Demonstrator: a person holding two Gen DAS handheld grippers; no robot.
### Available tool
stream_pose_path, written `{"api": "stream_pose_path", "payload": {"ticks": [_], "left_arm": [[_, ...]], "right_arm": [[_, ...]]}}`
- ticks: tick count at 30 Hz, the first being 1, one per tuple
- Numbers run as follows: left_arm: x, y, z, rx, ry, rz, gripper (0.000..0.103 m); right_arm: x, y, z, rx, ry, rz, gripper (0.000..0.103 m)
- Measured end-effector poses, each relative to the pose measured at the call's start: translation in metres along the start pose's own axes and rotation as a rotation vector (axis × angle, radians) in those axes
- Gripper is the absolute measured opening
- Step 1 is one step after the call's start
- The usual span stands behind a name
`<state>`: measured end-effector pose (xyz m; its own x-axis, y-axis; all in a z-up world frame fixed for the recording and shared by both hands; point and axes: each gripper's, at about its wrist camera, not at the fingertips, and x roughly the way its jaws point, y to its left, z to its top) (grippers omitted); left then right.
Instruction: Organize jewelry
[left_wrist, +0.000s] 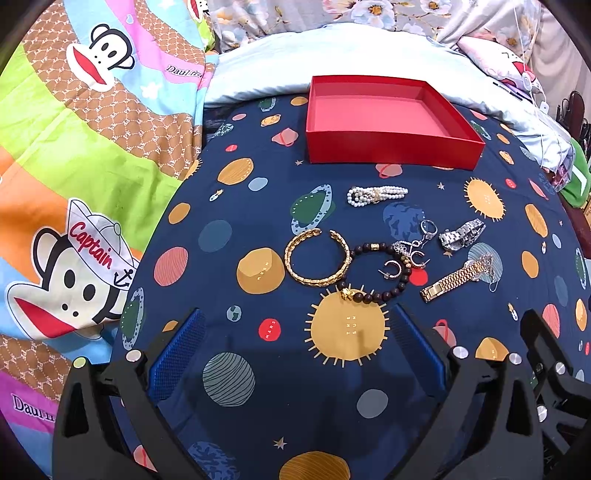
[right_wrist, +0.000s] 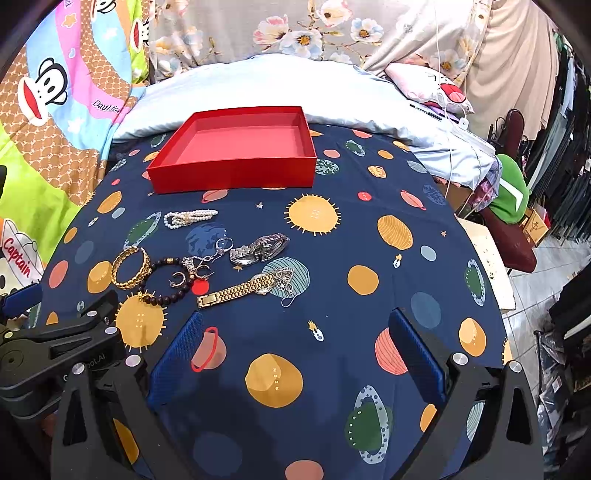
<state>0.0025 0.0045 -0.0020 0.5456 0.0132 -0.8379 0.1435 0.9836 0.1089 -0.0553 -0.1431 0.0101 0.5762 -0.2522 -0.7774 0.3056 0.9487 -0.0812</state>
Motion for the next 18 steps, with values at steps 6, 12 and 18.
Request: {"api": "stream_pose_path", "payload": {"ticks": [6,12,18], "left_arm": [[0.0001,-0.0001,-0.0001,0.0,0.001,0.0,0.097],[-0.0009,0.0008,-0.0006,-0.002,0.002,0.001,0.097],[-0.0009,0.0002,-0.0022,-0.002,0.002,0.001,0.097]], "right_arm": [[0.0001,-0.0005,-0.0004,-0.001,0.0,0.001,0.098],[-0.0001,-0.0007,-0.0011,0.0,0.0,0.001,0.098],[-0.0008,0.0001,-0.001,0.001,-0.001,0.001,0.098]]}}
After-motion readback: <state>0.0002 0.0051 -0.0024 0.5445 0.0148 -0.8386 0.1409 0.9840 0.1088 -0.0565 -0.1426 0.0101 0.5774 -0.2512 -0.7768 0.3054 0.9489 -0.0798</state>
